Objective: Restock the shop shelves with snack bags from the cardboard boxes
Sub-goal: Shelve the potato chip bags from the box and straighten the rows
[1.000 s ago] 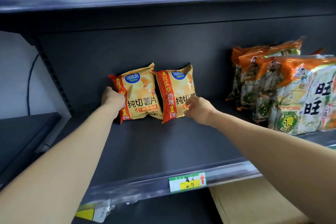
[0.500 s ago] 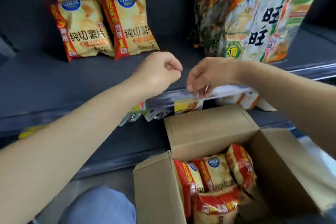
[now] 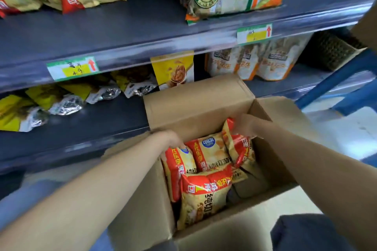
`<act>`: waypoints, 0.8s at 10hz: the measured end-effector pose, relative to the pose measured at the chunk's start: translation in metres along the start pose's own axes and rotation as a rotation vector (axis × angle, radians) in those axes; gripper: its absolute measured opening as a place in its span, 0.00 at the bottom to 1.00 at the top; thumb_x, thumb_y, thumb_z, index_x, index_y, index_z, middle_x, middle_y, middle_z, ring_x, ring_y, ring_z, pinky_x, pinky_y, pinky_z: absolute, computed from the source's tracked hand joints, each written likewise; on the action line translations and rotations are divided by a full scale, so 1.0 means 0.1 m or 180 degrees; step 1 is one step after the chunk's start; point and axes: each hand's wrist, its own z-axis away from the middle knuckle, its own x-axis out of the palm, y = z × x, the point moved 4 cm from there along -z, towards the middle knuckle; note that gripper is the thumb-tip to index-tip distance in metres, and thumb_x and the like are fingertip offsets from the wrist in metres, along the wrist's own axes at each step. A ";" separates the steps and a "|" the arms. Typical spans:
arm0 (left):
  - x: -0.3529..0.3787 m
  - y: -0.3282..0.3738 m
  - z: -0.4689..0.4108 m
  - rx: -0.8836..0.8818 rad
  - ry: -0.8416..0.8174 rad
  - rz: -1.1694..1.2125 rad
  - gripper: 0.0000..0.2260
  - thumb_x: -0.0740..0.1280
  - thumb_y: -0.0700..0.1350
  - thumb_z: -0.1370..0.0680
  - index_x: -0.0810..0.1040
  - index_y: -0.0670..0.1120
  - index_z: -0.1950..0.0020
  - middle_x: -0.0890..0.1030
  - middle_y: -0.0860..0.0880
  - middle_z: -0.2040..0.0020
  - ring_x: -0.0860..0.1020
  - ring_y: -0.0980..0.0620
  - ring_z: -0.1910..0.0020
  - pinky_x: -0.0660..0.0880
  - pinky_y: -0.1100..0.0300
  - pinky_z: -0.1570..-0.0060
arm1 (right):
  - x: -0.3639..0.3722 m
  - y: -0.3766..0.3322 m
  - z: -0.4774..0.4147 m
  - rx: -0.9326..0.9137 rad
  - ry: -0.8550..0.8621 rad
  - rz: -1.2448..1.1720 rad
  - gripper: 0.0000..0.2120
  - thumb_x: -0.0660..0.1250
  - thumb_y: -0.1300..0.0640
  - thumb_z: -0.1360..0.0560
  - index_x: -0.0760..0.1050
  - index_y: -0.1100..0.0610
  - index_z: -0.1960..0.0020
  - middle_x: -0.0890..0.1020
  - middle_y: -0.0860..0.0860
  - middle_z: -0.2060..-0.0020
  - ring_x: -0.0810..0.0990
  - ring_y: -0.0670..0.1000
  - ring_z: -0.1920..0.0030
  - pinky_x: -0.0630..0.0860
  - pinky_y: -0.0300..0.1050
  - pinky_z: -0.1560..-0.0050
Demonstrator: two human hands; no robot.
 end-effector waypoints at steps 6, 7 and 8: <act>0.44 -0.08 -0.63 -0.0144 0.0925 0.1489 0.46 0.77 0.35 0.33 0.50 0.40 0.26 0.72 0.39 0.33 0.74 0.41 0.35 0.72 0.48 0.37 | 0.56 0.63 -0.32 0.0943 -0.0077 -0.1656 0.51 0.76 0.53 0.31 0.43 0.60 0.23 0.64 0.60 0.28 0.67 0.60 0.30 0.66 0.53 0.30; 0.42 -0.11 -0.68 -0.0126 0.0982 0.1582 0.39 0.78 0.34 0.36 0.63 0.37 0.31 0.77 0.39 0.38 0.78 0.42 0.40 0.76 0.49 0.41 | 0.60 0.73 -0.39 0.1257 -0.0022 -0.1991 0.51 0.74 0.43 0.32 0.47 0.60 0.23 0.66 0.60 0.29 0.69 0.61 0.31 0.68 0.56 0.32; 0.42 -0.13 -0.73 -0.0080 0.0970 0.1587 0.32 0.79 0.36 0.38 0.72 0.37 0.37 0.80 0.40 0.41 0.81 0.42 0.45 0.79 0.49 0.45 | 0.62 0.82 -0.47 0.1396 -0.0091 -0.2549 0.39 0.68 0.36 0.31 0.65 0.60 0.29 0.78 0.60 0.38 0.78 0.60 0.41 0.71 0.54 0.35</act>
